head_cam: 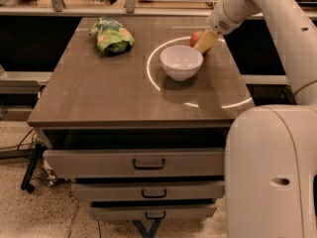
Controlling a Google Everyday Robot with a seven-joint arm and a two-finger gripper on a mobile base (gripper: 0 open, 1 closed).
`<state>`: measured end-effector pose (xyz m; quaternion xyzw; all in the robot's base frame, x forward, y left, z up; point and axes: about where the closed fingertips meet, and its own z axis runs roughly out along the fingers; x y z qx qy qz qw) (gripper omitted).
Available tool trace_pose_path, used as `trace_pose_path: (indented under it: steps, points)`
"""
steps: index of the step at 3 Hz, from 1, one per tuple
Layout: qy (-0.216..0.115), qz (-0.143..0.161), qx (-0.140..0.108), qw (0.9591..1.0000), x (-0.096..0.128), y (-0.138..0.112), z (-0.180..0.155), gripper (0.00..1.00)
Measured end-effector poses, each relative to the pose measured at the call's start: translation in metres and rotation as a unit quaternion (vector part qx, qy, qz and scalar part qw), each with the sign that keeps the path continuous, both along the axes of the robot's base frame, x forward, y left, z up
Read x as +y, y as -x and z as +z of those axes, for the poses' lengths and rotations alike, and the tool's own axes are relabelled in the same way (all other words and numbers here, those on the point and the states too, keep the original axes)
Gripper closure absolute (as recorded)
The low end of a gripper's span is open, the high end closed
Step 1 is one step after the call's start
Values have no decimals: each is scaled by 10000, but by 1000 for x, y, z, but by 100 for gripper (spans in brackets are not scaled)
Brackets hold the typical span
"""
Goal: Pick apple from white bowl and place on counter
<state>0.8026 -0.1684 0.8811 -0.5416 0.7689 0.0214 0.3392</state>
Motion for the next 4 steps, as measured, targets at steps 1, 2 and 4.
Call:
trace_pose_path:
  steps: [1,2,4]
  points:
    - [21,55,125,9999,3,7,-7,0]
    - [-111,-61,104,9999,-12,16,4,0]
    - [-1152,-565,-436,9908,-106,46,58,0]
